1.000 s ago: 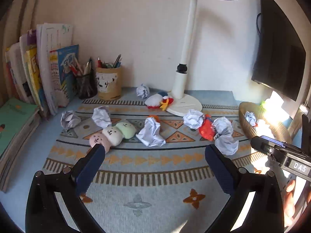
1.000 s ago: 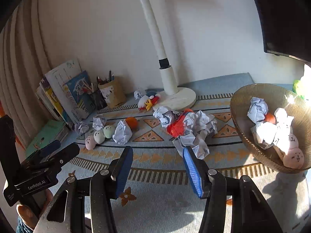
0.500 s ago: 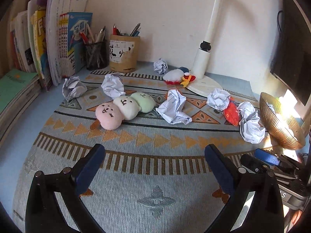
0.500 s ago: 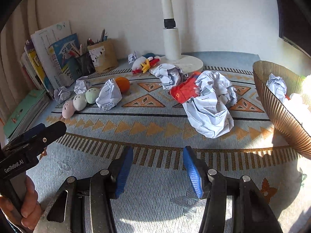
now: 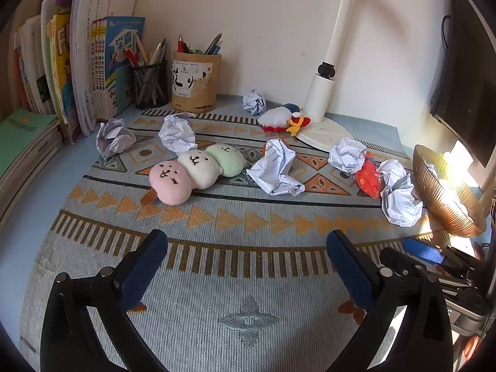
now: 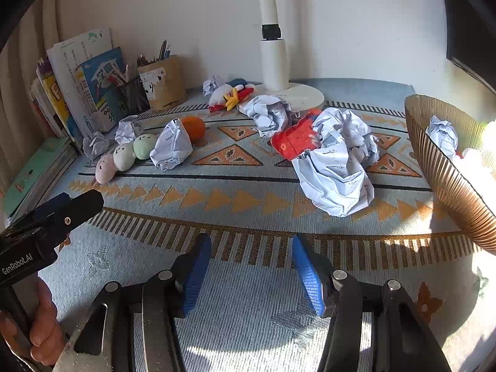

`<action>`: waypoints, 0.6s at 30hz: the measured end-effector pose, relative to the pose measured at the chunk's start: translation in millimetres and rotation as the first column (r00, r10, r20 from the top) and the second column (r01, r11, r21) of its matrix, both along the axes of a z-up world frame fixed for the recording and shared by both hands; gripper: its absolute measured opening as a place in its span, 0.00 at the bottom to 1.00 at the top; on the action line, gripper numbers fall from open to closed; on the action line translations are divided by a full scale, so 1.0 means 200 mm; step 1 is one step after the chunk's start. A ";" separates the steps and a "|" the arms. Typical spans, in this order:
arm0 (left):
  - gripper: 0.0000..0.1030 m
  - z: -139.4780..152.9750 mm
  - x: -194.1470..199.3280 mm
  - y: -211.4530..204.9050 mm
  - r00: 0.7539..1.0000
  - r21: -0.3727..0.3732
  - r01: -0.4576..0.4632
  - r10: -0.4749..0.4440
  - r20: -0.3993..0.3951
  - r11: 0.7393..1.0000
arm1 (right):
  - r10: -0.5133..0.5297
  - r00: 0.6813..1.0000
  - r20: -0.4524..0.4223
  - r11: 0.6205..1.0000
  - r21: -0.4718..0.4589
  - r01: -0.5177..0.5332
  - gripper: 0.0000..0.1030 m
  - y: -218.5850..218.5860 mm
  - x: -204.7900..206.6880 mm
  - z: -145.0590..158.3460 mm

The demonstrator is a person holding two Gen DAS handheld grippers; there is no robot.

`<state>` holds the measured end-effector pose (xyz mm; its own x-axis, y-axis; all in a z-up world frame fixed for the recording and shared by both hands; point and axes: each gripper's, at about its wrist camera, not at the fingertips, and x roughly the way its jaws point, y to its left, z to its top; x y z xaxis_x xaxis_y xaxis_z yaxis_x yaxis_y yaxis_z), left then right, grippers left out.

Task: Organize objects
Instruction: 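Grasp a second plush dango with the left tool while the right tool grasps the Email paper ball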

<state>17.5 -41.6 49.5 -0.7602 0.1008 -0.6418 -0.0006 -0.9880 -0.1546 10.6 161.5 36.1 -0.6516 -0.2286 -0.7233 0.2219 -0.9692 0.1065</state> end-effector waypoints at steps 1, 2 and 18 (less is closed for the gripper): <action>0.99 0.00 0.00 0.00 1.000 0.000 0.000 0.000 0.000 1.000 | -0.002 1.000 0.001 1.000 0.004 0.002 0.54 0.00 0.00 0.00; 0.99 0.00 0.00 0.00 1.000 0.000 0.000 0.000 0.000 1.000 | -0.004 1.000 0.001 1.000 0.009 0.004 0.55 -0.01 0.00 0.00; 0.99 0.00 -0.03 -0.12 0.997 0.098 0.045 -0.051 0.064 0.994 | 0.030 0.999 0.024 0.999 0.024 -0.030 0.57 -0.02 -0.01 -0.02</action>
<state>11.3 -66.5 50.4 -0.7090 0.1998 -0.6764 -0.0340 -0.9676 -0.2501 8.1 156.9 32.8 -0.6272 -0.2302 -0.7441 0.2486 -0.9645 0.0889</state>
